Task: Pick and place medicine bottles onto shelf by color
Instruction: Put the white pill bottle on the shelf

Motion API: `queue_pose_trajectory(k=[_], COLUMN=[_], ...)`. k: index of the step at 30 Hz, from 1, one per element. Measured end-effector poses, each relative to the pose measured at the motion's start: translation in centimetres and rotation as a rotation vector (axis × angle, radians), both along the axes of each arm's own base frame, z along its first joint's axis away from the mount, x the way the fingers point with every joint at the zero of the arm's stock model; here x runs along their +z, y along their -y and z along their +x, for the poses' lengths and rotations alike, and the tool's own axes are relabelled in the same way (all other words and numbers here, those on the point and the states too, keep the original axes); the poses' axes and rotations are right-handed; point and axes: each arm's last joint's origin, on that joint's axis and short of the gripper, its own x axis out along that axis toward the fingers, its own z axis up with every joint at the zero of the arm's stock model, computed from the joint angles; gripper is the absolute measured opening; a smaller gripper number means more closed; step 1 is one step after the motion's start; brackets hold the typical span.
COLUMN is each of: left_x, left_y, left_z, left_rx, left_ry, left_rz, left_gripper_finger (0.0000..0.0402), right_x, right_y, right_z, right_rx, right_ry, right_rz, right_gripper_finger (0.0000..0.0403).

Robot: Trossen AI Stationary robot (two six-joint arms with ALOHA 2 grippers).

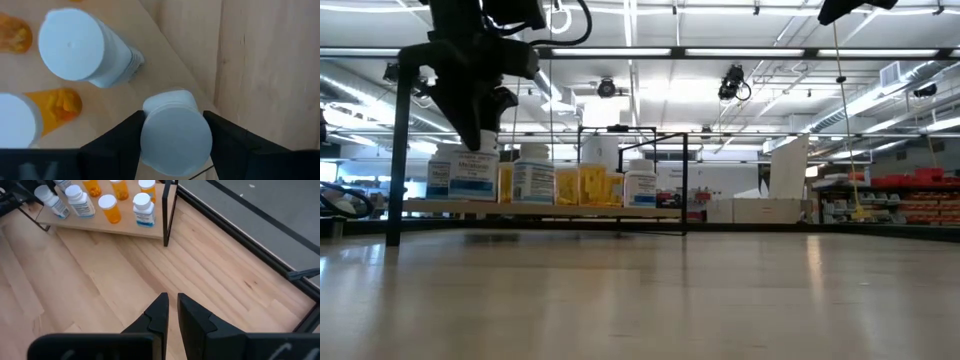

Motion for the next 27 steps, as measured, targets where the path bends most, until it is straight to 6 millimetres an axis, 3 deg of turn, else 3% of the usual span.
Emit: queue_pose_trajectory(k=[13,27], left_x=[-0.13,-0.04], left_y=[0.04,0.05], left_z=[-0.62,-0.81], left_rx=[0.059,0.254], left_ry=[-0.061,-0.059], left_rz=[-0.019,-0.063], left_gripper_finger=[0.0201,0.0210], right_x=[0.01,0.02], right_y=[0.01,0.03], right_z=[0.00,0.00], right_rx=[0.016,0.028], right_ry=[-0.009,-0.018], right_rz=[-0.018,-0.038], right_gripper_finger=[0.0047,0.0047])
